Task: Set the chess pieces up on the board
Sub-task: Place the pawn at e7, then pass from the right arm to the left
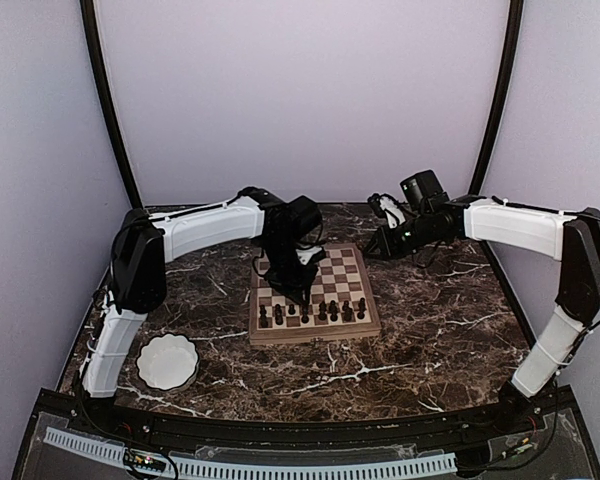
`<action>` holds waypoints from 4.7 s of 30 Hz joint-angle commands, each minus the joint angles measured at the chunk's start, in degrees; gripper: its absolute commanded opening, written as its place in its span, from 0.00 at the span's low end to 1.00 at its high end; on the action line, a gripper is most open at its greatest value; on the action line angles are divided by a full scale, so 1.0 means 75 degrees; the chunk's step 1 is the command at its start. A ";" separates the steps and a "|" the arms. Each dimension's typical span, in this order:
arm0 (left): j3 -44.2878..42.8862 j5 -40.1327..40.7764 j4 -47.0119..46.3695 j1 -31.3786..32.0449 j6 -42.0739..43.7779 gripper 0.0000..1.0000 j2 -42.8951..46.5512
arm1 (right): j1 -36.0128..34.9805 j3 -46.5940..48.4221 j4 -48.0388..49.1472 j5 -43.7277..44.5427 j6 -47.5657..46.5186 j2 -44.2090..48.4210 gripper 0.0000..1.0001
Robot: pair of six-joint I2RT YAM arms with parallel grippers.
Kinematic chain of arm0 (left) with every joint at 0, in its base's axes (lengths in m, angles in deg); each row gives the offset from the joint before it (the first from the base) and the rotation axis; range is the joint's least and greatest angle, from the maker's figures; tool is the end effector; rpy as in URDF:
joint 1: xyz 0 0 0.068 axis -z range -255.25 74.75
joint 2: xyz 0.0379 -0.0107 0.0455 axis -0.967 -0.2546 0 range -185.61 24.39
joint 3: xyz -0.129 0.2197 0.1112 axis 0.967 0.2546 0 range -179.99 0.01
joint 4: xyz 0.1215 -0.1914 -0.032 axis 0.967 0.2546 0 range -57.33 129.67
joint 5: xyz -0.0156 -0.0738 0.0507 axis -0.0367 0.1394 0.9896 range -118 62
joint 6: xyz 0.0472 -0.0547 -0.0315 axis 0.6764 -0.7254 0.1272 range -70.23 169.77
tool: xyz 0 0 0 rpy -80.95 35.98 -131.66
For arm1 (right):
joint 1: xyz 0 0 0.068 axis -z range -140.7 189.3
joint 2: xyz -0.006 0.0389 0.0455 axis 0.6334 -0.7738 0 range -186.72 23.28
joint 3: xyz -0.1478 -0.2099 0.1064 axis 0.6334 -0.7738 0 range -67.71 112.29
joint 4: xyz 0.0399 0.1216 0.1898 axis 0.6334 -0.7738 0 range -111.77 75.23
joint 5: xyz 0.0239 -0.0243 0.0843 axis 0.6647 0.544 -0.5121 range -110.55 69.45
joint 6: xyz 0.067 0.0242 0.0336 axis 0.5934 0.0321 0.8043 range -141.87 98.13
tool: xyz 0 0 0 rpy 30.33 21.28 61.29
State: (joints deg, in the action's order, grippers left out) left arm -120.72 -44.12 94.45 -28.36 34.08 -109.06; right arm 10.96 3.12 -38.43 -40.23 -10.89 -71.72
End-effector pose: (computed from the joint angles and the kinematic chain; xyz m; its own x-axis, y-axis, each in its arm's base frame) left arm 0.3009 -0.3489 0.1875 -0.8374 0.5145 -0.1848 0.5460 0.7701 -0.3300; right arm 0.2989 0.1871 0.2485 -0.7635 -0.2080 -0.6114 -0.5099 0.7752 0.3730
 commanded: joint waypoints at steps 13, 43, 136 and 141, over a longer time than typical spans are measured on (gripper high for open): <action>-0.0107 -0.0328 0.0172 0.0030 -0.0042 0.16 -0.0094 | 0.0099 -0.0184 0.0247 -0.0071 -0.0046 0.0245 0.04; -0.0757 0.0032 0.0245 -0.0307 -0.0109 0.28 0.0590 | 0.0146 -0.0023 0.0177 -0.0192 -0.0026 0.0404 0.04; 0.5973 -0.6627 -0.9810 -0.1565 -0.4031 0.05 0.3424 | -0.1718 0.0902 -0.0888 -0.2071 -0.1328 0.0050 0.05; 0.5445 -0.5760 -0.8500 -0.1565 -0.2905 0.00 0.3572 | -0.1530 0.0194 -0.0686 -0.1992 -0.1175 0.0449 0.05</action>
State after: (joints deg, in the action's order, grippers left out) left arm -75.83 -91.85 22.86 -40.31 4.40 -83.75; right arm -1.32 8.23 -44.57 -55.36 -20.29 -71.31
